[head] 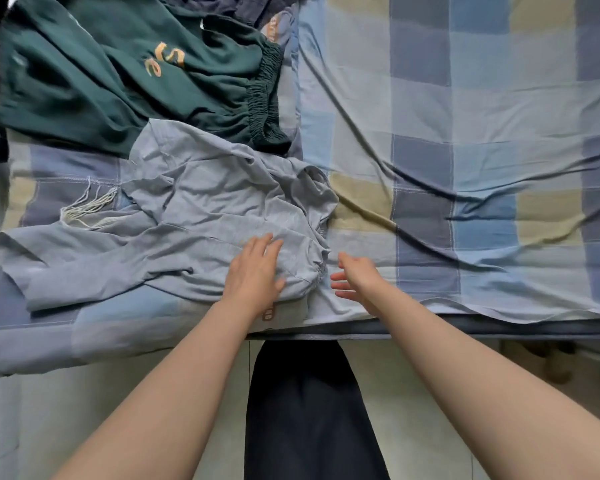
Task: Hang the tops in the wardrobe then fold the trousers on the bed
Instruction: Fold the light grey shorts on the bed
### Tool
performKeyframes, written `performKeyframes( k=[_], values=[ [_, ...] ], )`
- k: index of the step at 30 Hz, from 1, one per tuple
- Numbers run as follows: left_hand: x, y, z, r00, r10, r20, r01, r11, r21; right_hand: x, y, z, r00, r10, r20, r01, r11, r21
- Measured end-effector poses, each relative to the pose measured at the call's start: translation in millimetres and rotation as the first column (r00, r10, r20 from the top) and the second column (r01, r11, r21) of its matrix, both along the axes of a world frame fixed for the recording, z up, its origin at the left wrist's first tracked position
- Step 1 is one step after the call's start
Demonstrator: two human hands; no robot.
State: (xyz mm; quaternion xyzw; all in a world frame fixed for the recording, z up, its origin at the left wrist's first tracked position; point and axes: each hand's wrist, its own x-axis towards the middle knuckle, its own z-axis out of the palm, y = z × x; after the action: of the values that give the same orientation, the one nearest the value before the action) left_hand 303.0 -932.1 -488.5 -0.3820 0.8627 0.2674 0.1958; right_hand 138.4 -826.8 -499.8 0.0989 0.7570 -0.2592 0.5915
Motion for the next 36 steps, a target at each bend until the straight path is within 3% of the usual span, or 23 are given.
performKeyframes(
  k=[5,7,9,10,12,15,19,22,24,25,26,30,33,36],
  values=[
    [-18.9,22.5,-42.4,0.976,-0.198,0.089,0.192,0.979,0.069,3.5,-6.0,-41.5,0.998,-0.031,0.056,0.026,0.995,0.096],
    [-17.6,35.1,-50.7,0.957,-0.263,0.123,0.268,0.963,-0.028,7.7,-10.0,-46.8,0.988,-0.093,0.125,0.082,0.992,0.092],
    [-16.3,36.7,-55.7,0.962,-0.272,0.028,0.273,0.952,-0.137,10.7,-13.5,-49.9,0.978,-0.105,0.182,0.092,0.993,0.079],
    [-17.0,32.8,-54.5,0.972,-0.233,-0.037,0.227,0.966,-0.123,11.3,-15.0,-50.1,0.975,-0.093,0.203,0.08,0.994,0.073],
    [-19.3,20.8,-46.1,0.987,-0.004,-0.161,0.013,0.998,0.054,11.3,-19.8,-47.3,0.964,-0.12,0.236,0.11,0.992,0.055],
    [-16.9,-2.5,-27.4,0.891,0.391,-0.229,-0.323,0.903,0.283,8.5,-28.7,-33.0,0.928,-0.27,0.255,0.282,0.96,-0.007],
    [1.2,-27.4,6.2,0.789,0.547,-0.28,-0.443,0.822,0.358,4.8,-48.9,7.9,0.954,-0.235,0.187,0.27,0.943,-0.195],
    [12.7,-41.2,39.7,0.658,0.72,-0.22,-0.566,0.666,0.487,6.6,-59.0,47.0,0.991,-0.033,0.13,0.082,0.916,-0.394],
    [19.7,-51.5,69.8,0.501,0.854,-0.139,-0.66,0.481,0.577,10.2,-60.9,71.7,0.979,0.201,-0.021,-0.188,0.869,-0.457],
    [22.8,-55.7,85.8,0.463,0.88,-0.107,-0.676,0.429,0.599,12.9,-60.2,79.4,0.952,0.282,-0.119,-0.305,0.837,-0.455],
    [27.0,-59.4,107.7,0.485,0.868,-0.108,-0.662,0.445,0.604,16.5,-60.6,91.0,0.919,0.33,-0.215,-0.393,0.803,-0.448],
    [33.3,-58.7,177.7,0.707,0.677,-0.203,-0.503,0.684,0.529,33.3,-62.3,125.0,0.743,0.503,-0.442,-0.662,0.646,-0.379],
    [30.9,-60.1,218.8,0.705,0.643,-0.299,-0.438,0.726,0.531,51.2,-63.7,154.1,0.608,0.615,-0.503,-0.792,0.518,-0.324],
    [26.9,-64.0,262.8,0.684,0.624,-0.379,-0.369,0.744,0.558,67.5,-63.5,189.4,0.652,0.558,-0.513,-0.758,0.504,-0.415]
  ],
)
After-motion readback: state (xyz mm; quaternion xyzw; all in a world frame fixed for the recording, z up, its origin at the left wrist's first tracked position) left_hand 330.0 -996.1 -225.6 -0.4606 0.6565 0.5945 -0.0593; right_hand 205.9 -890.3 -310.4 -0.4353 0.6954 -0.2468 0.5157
